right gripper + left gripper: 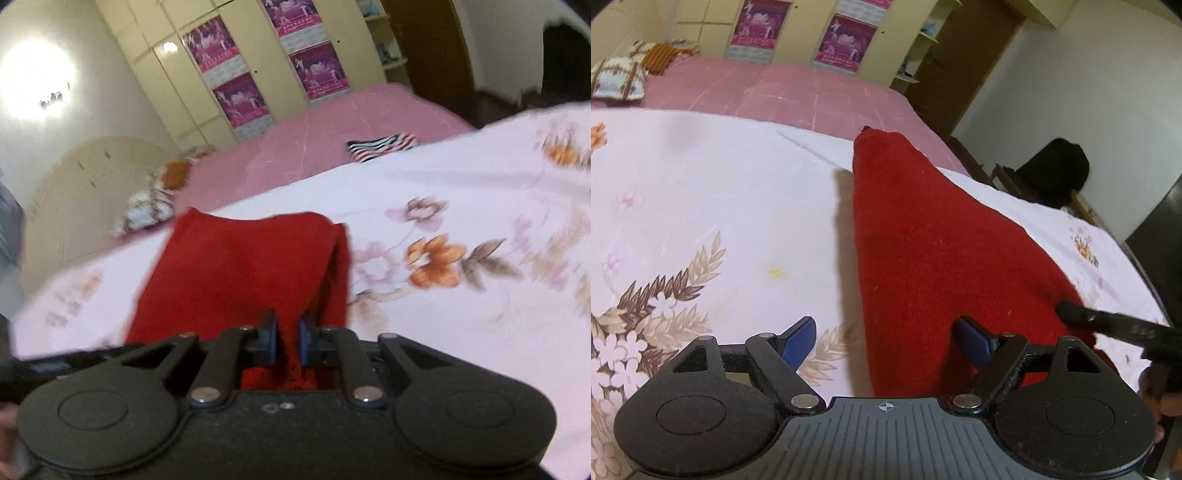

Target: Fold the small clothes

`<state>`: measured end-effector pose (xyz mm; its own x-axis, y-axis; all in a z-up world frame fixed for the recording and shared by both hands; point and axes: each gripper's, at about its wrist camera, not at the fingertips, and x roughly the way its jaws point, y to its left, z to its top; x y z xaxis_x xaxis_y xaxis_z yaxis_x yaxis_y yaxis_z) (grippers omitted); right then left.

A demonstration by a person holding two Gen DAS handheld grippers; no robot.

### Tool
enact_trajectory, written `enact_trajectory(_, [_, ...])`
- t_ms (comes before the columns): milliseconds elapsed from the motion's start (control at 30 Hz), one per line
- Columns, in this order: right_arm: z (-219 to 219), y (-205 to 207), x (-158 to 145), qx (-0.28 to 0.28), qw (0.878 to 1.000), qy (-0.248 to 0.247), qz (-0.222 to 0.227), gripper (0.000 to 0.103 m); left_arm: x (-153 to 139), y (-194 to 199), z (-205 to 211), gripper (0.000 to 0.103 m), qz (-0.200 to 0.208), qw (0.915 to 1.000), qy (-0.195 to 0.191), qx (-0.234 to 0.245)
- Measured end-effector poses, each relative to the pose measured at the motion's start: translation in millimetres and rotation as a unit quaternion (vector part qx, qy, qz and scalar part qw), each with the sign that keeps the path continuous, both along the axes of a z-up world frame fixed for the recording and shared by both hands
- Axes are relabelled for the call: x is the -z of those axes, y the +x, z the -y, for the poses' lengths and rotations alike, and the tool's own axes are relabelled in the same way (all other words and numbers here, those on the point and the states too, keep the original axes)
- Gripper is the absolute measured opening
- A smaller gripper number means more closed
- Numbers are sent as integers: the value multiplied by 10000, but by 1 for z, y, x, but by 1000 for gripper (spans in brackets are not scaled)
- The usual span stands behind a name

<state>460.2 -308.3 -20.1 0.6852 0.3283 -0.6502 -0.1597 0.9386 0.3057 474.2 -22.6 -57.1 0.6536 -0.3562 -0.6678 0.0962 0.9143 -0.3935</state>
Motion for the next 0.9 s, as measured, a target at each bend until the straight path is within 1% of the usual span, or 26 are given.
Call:
enact_trajectory(33, [1, 0, 7, 51, 9999, -22, -102, 12, -1, 0, 2, 83, 10, 10000, 40, 17])
enact_trajectory(67, [3, -1, 10, 146, 9998, -49, -112, 17, -2, 0, 2, 83, -2, 10000, 63, 8])
enact_trajectory(100, [7, -4, 9, 294, 9995, -49, -99, 31, -4, 0, 2, 83, -8, 9999, 110, 4])
enact_trajectory(133, [11, -9, 4, 453, 9990, -31, -58, 37, -10, -3, 1, 83, 25, 9998, 207, -11])
enact_trajectory(167, [12, -15, -2, 483, 9988, -9, 44, 38, -17, -8, 1, 82, 142, 9995, 294, -9])
enact_trajectory(200, [13, -24, -12, 404, 9988, 10, 258, 33, -23, -13, 1, 82, 251, 9991, 354, 23])
enact_trajectory(233, [11, -37, -23, 243, 9982, -31, 544, 28, -29, -19, 2, 82, 346, 9985, 412, 69])
enact_trajectory(267, [7, -48, -30, 51, 9973, -98, 727, 25, -30, -25, 3, 82, 383, 9982, 451, 99])
enact_trajectory(333, [-7, -69, -38, -462, 9936, -281, 995, 23, -28, -30, 10, 82, 343, 9978, 533, 207])
enact_trajectory(367, [-16, -77, -37, -715, 9912, -410, 1035, 23, -25, -33, 15, 82, 318, 9970, 640, 292])
enact_trajectory(400, [-25, -82, -34, -955, 9878, -665, 1030, 18, -21, -35, 21, 82, 277, 9960, 774, 358])
enact_trajectory(433, [-36, -86, -26, -1127, 9828, -1106, 952, 16, -15, -40, 25, 83, 231, 9952, 849, 420])
enact_trajectory(467, [-41, -88, -16, -1183, 9786, -1466, 824, 13, -13, -44, 26, 83, 223, 9950, 861, 447])
enact_trajectory(500, [-41, -90, -6, -1182, 9760, -1714, 641, 8, -10, -49, 25, 83, 217, 9949, 870, 458])
enact_trajectory(533, [-38, -91, 5, -1110, 9748, -1902, 352, 5, -7, -54, 23, 83, 204, 9951, 850, 459])
enact_trajectory(567, [-33, -96, 11, -1062, 9755, -1900, 319, 0, -7, -58, 19, 83, 197, 9956, 799, 445])
enact_trajectory(600, [-27, -104, 11, -1041, 9776, -1789, 373, 0, -8, -63, 14, 83, 186, 9961, 748, 427])
enact_trajectory(667, [-26, -110, 4, -1031, 9786, -1745, 364, 0, -14, -69, 10, 83, 190, 9965, 717, 390])
enact_trajectory(700, [-26, -113, -3, -998, 9790, -1716, 456, 7, -20, -73, 8, 83, 291, 9962, 730, 374])
enact_trajectory(733, [-26, -116, -12, -927, 9799, -1631, 673, 11, -25, -78, 7, 82, 417, 9957, 739, 369])
enact_trajectory(767, [-27, -117, -20, -901, 9805, -1530, 843, 17, -27, -79, 5, 82, 482, 9956, 708, 378])
enact_trajectory(800, [-30, -118, -25, -881, 9805, -1461, 976, 17, -27, -80, 6, 83, 472, 9957, 675, 415])
enact_trajectory(867, [-36, -109, -28, -832, 9799, -1443, 1097, 17, -21, -80, 12, 83, 307, 9946, 859, 487])
enact_trajectory(900, [-40, -103, -25, -838, 9801, -1473, 1035, 17, -16, -81, 14, 83, 188, 9929, 1029, 574])
